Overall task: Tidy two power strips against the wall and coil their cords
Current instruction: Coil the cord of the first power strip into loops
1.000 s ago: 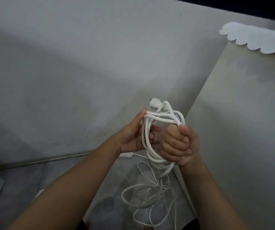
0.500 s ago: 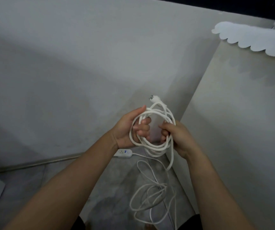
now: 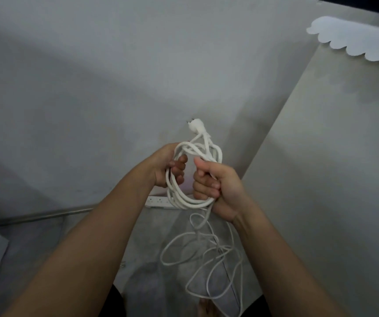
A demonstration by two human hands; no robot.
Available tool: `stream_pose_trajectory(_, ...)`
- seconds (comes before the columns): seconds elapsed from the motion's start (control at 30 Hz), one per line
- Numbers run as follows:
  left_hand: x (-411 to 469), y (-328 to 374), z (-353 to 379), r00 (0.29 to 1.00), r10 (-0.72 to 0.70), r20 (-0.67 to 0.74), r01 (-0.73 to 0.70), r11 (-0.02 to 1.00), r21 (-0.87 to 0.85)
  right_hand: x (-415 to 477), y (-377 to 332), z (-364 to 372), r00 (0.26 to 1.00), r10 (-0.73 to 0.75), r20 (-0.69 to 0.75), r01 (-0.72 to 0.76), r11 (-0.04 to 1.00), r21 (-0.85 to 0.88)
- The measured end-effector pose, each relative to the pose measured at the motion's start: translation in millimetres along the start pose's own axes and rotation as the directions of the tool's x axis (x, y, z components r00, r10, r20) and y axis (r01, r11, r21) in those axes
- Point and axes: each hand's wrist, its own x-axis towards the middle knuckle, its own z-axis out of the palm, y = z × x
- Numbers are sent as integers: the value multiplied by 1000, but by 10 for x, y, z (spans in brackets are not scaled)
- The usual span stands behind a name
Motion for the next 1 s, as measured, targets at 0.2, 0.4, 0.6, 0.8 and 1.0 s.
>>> stream_pose_trajectory(0.2,21,-42,64,993,121,15,-121,993,-18,-41,-36,35,998,-49,40,40,981,188)
stream_pose_trajectory(0.4,193,-592,166,938,31,345,-28,1000,-13,11,-341,-168,976,-180,-126,218,847,485)
stream_pose_trajectory(0.6,263,-1267,196,964,-63,258,-192,506,841,-171,-693,-417,898,-393,-197,436,741,510)
stream_pose_trajectory(0.8,323,-874,-144,800,519,301,-324,-50,945,-426,-805,-529,924,-366,-110,371,790,488)
stream_pose_trajectory(1.0,237,-407,-203,752,646,133,-259,103,960,-730,-914,-712,945,-297,138,222,892,394)
